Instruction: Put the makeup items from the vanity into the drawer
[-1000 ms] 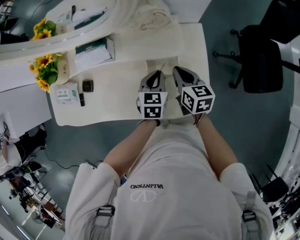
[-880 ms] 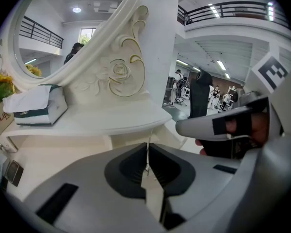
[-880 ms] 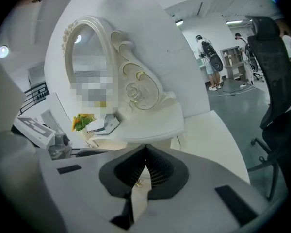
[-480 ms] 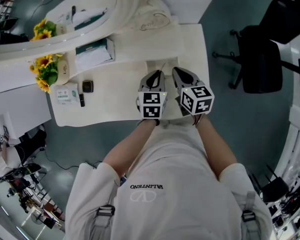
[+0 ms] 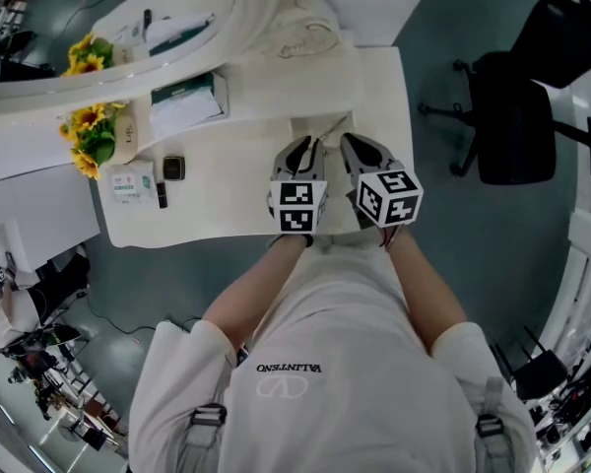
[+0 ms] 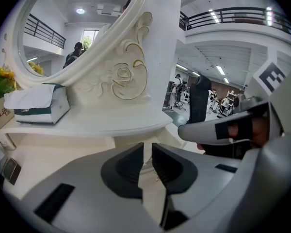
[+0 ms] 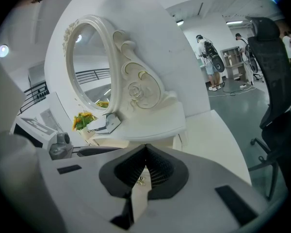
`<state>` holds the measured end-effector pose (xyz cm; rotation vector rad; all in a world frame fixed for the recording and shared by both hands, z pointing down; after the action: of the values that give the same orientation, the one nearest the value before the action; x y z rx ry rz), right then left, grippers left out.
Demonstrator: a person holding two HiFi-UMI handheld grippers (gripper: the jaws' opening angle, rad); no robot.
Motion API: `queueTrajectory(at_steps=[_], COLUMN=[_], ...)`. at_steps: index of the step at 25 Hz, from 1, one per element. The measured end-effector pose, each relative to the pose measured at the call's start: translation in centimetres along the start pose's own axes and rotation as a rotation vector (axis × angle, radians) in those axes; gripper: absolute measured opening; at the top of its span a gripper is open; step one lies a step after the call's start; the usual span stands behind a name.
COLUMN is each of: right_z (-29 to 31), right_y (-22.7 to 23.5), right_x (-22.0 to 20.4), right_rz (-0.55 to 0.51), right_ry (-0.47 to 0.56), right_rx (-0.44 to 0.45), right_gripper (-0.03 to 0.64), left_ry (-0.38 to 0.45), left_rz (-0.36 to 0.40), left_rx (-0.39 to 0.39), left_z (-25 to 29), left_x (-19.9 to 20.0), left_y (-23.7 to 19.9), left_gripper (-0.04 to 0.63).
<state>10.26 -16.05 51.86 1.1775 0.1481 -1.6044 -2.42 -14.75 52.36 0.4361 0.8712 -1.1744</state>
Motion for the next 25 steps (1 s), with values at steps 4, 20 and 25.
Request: queueTrajectory(at_steps=[4, 20, 25], right_z=[-0.2, -1.9, -3.0], right_y=[0.0, -1.5, -1.8], right_x=[0.2, 2.0, 4.1], right_rz=[-0.001, -0.048, -0.057], right_ry=[0.007, 0.07, 0.121], right_rx=[-0.008, -0.011, -0.016], right_gripper=[0.012, 0.012, 0.012], left_ry=[0.012, 0.131, 0.201], left_rz=[-0.001, 0.0, 0.02], left_rx=[0.006, 0.06, 0.076], left_z=[-0.4, -4.8, -7.6], left_x=[0.1, 1.9, 4.2], left_y=[-0.2, -1.6, -2.2], left_gripper=[0.05, 0.003, 0.003])
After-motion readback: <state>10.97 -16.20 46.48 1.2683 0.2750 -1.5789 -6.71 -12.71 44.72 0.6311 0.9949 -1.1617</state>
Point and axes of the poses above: the fingertips, and each gripper's own axes: z forward along the fingers, y to its right, x out of its top, the point moved 7 cm from there along -z, backward along the fingers, and after that the axes turned 2 degrees about -x, right-handed, at the moved point
